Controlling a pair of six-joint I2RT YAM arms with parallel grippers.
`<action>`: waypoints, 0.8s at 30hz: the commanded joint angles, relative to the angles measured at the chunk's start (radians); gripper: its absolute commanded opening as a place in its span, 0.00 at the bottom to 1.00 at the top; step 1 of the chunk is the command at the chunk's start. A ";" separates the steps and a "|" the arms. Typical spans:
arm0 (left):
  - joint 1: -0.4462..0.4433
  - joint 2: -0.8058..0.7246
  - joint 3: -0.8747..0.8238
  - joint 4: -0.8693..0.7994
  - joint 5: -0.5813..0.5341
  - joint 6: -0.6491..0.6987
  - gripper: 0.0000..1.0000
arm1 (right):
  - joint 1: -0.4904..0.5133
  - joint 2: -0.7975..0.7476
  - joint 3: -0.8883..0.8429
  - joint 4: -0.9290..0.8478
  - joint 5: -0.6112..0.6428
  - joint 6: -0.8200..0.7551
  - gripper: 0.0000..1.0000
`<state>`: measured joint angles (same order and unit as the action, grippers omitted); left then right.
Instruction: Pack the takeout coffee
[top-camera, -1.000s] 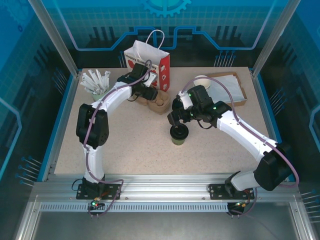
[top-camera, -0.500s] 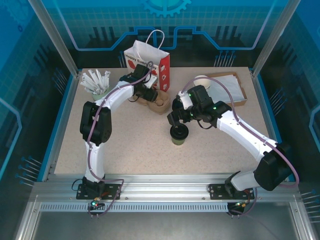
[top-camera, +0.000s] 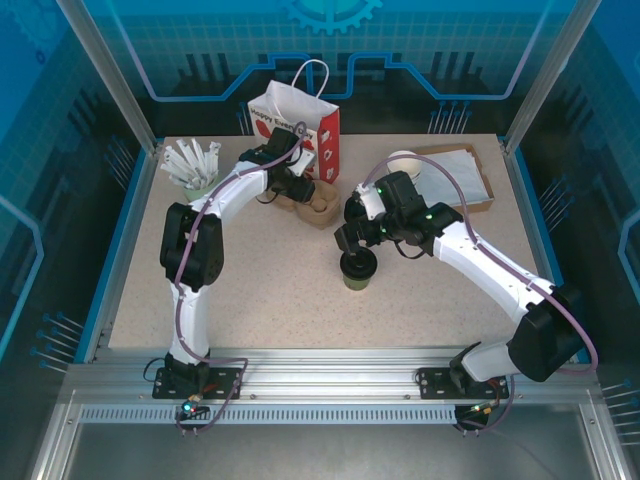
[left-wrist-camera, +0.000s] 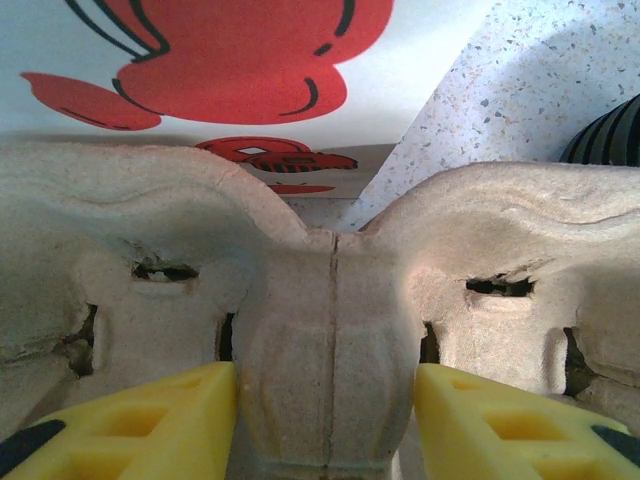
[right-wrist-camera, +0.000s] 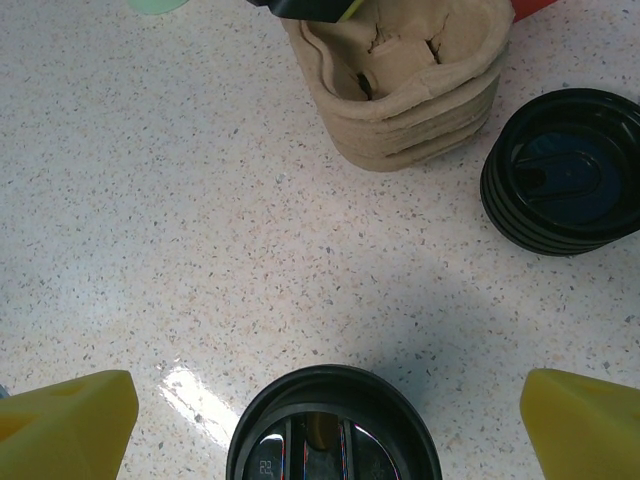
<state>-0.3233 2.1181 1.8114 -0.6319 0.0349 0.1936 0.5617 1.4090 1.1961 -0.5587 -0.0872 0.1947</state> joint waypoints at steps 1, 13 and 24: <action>0.011 -0.014 0.035 -0.028 0.028 0.010 0.49 | -0.009 0.002 -0.010 0.011 -0.018 0.013 0.99; 0.010 -0.064 0.021 -0.029 0.028 0.002 0.44 | -0.010 -0.001 -0.015 0.012 -0.022 0.016 1.00; 0.011 -0.142 -0.037 0.010 0.034 -0.022 0.45 | -0.010 -0.013 -0.007 0.005 -0.023 0.015 0.99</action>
<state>-0.3233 2.0373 1.8008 -0.6273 0.0395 0.1848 0.5617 1.4090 1.1915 -0.5579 -0.0891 0.2024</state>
